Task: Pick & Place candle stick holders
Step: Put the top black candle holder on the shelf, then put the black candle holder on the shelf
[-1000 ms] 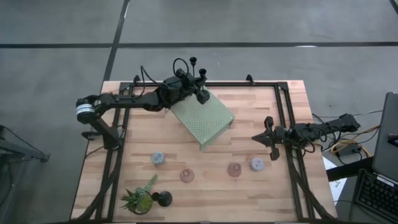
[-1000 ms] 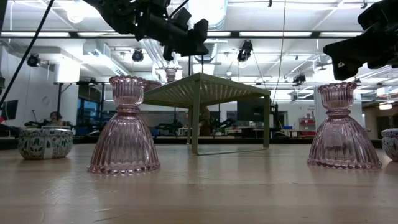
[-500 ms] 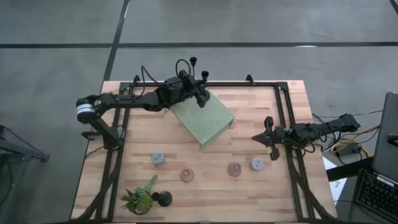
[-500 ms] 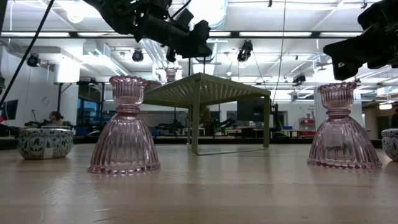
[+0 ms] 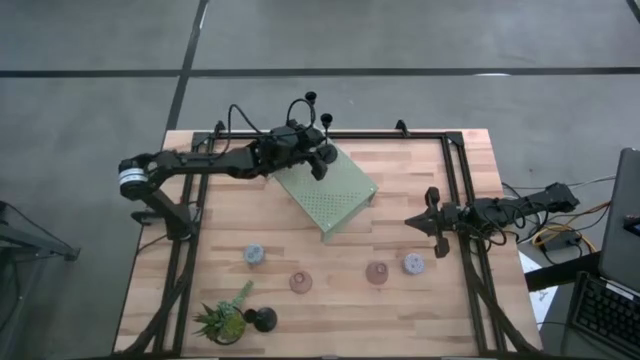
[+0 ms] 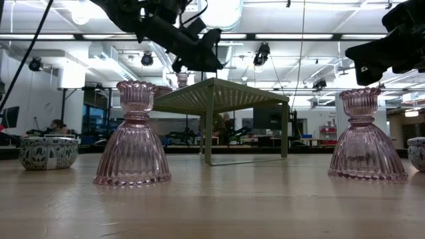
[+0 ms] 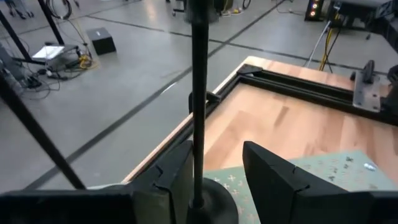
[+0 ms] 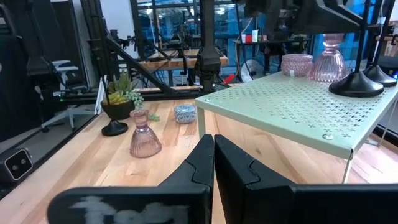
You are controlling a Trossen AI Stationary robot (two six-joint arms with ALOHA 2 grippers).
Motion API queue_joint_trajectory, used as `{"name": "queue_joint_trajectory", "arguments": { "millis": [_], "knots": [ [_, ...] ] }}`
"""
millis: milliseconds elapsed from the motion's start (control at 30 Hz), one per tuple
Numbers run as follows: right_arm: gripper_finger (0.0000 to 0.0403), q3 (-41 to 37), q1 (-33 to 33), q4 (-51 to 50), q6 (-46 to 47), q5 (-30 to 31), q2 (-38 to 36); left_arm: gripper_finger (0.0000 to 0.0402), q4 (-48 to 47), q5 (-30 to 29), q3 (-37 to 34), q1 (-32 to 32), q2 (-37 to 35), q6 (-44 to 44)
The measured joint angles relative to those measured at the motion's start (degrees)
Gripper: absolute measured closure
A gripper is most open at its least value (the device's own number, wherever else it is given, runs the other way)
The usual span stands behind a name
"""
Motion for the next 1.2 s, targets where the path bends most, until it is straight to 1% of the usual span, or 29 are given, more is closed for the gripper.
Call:
{"name": "queue_joint_trajectory", "arguments": {
  "millis": [200, 433, 500, 733, 967, 1067, 1200],
  "knots": [
    [0.0394, 0.01, 0.00, -0.01, 0.19, 0.00, 0.02, 0.0256, -3.83, 1.05, 0.00, -0.49, -3.88, -0.29],
    [0.0394, 0.02, 0.01, -0.01, 0.20, -0.01, 0.00, 0.0257, -12.76, 1.36, -0.02, -1.07, -6.90, -3.94],
    [0.0394, 0.02, 0.00, -0.01, -0.03, 0.09, 0.00, 0.0258, -14.78, 1.39, -0.02, -1.46, -6.97, -4.03],
    [0.0394, 0.02, 0.00, -0.01, -0.03, 0.02, 0.00, 0.0261, -16.60, 1.35, -0.22, -2.39, -4.59, -4.12],
    [0.0394, 0.02, 0.00, -0.01, -0.02, 0.00, -0.03, 0.0288, -19.63, 1.48, -0.44, -3.13, -3.45, -5.19],
    [0.0394, 0.02, 0.01, -0.01, 0.18, -0.02, -0.02, 0.0300, -20.64, 4.05, -0.46, -4.10, -4.57, -5.16],
    [0.0394, 0.02, 0.00, 0.00, -0.05, 0.00, -0.02, 0.0307, -23.57, 12.49, -0.46, -5.36, -7.27, -2.59]
  ]
}}
